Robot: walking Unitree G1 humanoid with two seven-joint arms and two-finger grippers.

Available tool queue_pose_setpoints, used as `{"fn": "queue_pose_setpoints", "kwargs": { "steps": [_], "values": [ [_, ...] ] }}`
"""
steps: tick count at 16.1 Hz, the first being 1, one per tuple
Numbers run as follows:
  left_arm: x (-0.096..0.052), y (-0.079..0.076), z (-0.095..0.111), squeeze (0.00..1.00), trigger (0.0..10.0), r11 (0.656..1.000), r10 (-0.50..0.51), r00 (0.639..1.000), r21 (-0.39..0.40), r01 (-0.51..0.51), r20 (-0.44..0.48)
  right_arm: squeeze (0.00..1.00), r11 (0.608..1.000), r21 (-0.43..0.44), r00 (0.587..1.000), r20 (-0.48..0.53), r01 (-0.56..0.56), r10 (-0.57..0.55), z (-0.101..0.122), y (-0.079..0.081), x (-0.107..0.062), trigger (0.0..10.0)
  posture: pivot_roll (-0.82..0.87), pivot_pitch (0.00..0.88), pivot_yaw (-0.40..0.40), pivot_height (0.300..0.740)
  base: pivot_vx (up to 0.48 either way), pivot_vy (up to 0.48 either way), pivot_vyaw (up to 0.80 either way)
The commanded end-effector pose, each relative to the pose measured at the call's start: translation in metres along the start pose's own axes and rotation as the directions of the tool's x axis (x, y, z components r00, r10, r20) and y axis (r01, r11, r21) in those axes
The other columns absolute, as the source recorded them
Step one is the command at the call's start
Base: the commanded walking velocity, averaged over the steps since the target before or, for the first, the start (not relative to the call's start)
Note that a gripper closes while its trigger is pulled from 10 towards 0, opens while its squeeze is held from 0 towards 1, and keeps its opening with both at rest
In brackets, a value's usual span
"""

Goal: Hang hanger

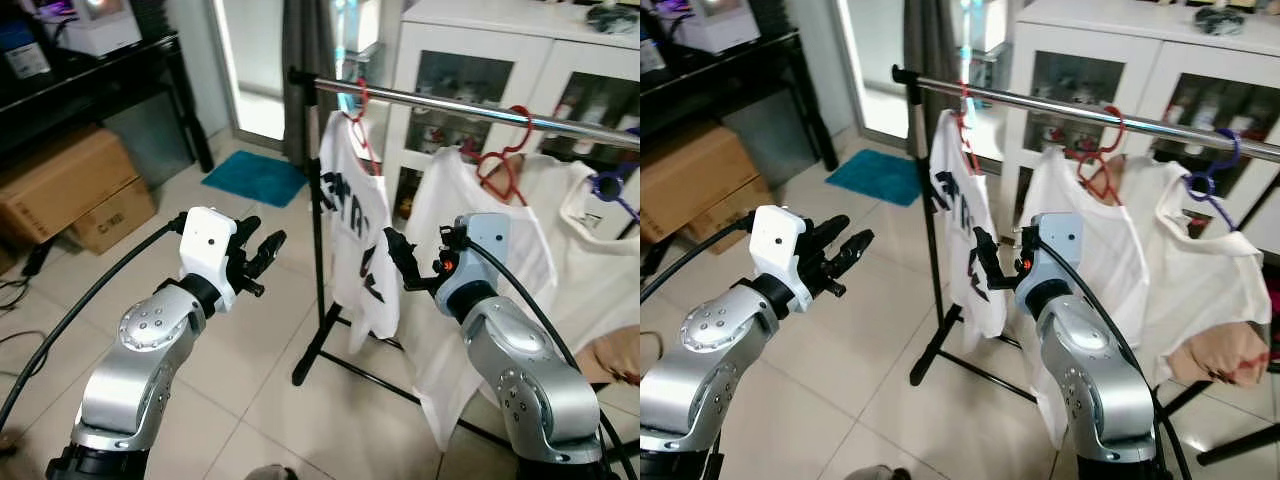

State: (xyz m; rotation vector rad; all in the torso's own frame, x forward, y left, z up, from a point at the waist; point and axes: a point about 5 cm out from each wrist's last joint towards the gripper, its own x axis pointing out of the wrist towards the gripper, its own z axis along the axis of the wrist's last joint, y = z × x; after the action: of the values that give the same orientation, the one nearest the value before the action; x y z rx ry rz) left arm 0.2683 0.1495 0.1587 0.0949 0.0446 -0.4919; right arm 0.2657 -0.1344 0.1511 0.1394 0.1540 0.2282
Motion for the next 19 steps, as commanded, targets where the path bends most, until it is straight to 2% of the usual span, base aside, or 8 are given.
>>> {"fn": "queue_pose_setpoints", "kwargs": {
  "steps": [1, 3, 6, 10, 16, 17, 18, 19],
  "values": [
    [-0.001, 0.000, 0.003, 0.00, 10.0, 1.000, -0.006, 1.000, 0.014, 0.006, 0.006, 0.00, 1.000, 0.003, 1.000, 0.030, -0.003, 0.003, 0.005, 0.002, 0.000, 10.0, -0.04, 0.000, 0.058, 0.740, 0.281, 0.000, 0.00],
    [-0.001, 0.000, 0.004, 0.00, 10.0, 1.000, -0.010, 1.000, 0.015, 0.010, 0.007, 0.00, 0.999, -0.029, 0.999, 0.040, -0.031, 0.032, 0.008, 0.007, 0.002, 10.0, -0.04, 0.000, 0.058, 0.740, 0.302, 0.000, 0.00],
    [-0.002, 0.000, 0.004, 0.00, 10.0, 1.000, -0.016, 1.000, 0.014, 0.016, 0.007, 0.00, 0.997, -0.064, 0.998, 0.049, -0.038, 0.041, 0.010, 0.011, 0.004, 10.0, -0.04, 0.000, 0.060, 0.740, 0.328, 0.000, 0.80],
    [-0.001, -0.001, 0.004, 0.00, 10.0, 1.000, -0.020, 1.000, 0.011, 0.020, 0.004, 0.00, 0.998, -0.055, 0.996, 0.087, -0.016, 0.020, 0.019, 0.009, 0.006, 10.0, -0.04, 0.000, 0.064, 0.740, 0.353, 0.000, 0.00],
    [-0.001, -0.003, 0.002, 0.00, 10.0, 0.999, -0.037, 0.999, 0.015, 0.037, -0.005, 0.00, 0.992, -0.123, 0.994, 0.106, 0.013, 0.000, 0.031, 0.008, 0.010, 10.0, -0.04, 0.000, 0.061, 0.740, 0.364, 0.000, 0.00],
    [-0.001, -0.004, 0.001, 0.00, 10.0, 0.999, -0.042, 0.999, 0.016, 0.043, -0.011, 0.11, 0.994, -0.111, 0.995, 0.103, 0.018, -0.006, 0.034, 0.005, 0.011, 10.0, -0.04, 0.000, 0.060, 0.740, 0.341, 0.000, 0.00],
    [-0.001, -0.005, 0.000, 0.00, 10.0, 0.999, -0.050, 0.999, 0.017, 0.050, -0.017, 0.87, 0.995, -0.098, 0.995, 0.099, 0.022, -0.012, 0.037, 0.004, 0.011, 10.0, -0.04, 0.000, 0.059, 0.740, 0.330, 0.000, 0.00],
    [-0.002, -0.007, -0.001, 0.00, 10.0, 0.997, -0.074, 0.997, 0.009, 0.074, -0.021, 1.00, 0.995, -0.092, 0.996, 0.086, 0.033, -0.025, 0.039, 0.001, 0.012, 10.0, -0.04, 0.000, 0.059, 0.740, 0.000, 0.000, 0.00]
  ]
}}
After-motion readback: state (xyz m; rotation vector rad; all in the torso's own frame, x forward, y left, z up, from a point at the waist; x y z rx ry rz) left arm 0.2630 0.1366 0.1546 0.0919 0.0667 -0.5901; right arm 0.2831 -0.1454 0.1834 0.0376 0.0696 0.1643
